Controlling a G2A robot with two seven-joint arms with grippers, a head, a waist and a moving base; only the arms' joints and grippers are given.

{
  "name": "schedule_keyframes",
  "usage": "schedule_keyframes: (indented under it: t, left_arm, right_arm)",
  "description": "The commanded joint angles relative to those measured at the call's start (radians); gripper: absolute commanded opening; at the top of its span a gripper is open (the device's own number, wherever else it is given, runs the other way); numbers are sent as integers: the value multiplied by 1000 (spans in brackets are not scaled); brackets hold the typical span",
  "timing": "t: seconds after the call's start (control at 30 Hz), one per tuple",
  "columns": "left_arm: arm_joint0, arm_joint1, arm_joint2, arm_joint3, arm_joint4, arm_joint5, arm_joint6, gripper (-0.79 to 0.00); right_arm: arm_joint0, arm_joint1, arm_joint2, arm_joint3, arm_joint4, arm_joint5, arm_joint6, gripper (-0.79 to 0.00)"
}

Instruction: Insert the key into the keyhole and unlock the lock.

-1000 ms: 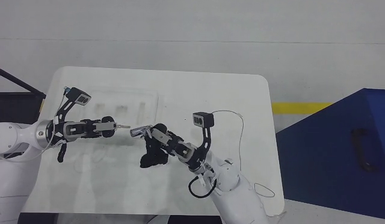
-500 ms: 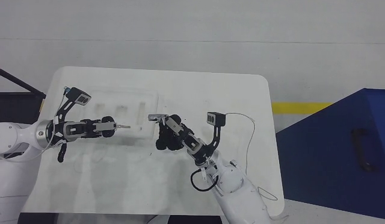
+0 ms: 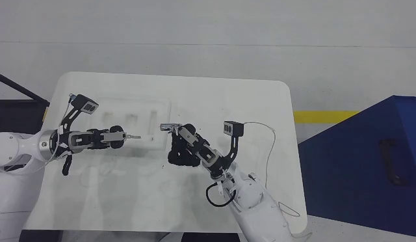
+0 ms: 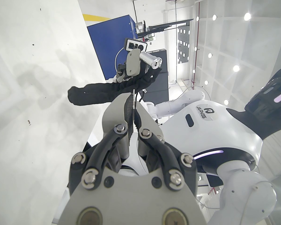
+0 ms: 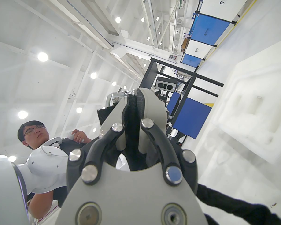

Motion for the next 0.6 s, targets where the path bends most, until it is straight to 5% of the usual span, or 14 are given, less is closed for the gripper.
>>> schedule_keyframes:
  t: [0.0,0.2,0.33,0.57]
  left_arm:
    - [15,-5,5,-17,-16,-24,79,-785]
    - [101,-18,-24,-77,-43,-177,212,-785]
    - [137,-22,-39,-105,-42,-207,263,-785]
    - [137,-22,-39,-105,-42,-207,263,-785]
  right_arm:
    - [0,4,7,1,-38,29,-11,-785]
    - [-63,7,-15,-20,-249,44,-147,-785]
    - [-102,4,-51,-29,-320,47,-244,-785]
    - [-102,4,-51,-29,-320,47,-244,-785]
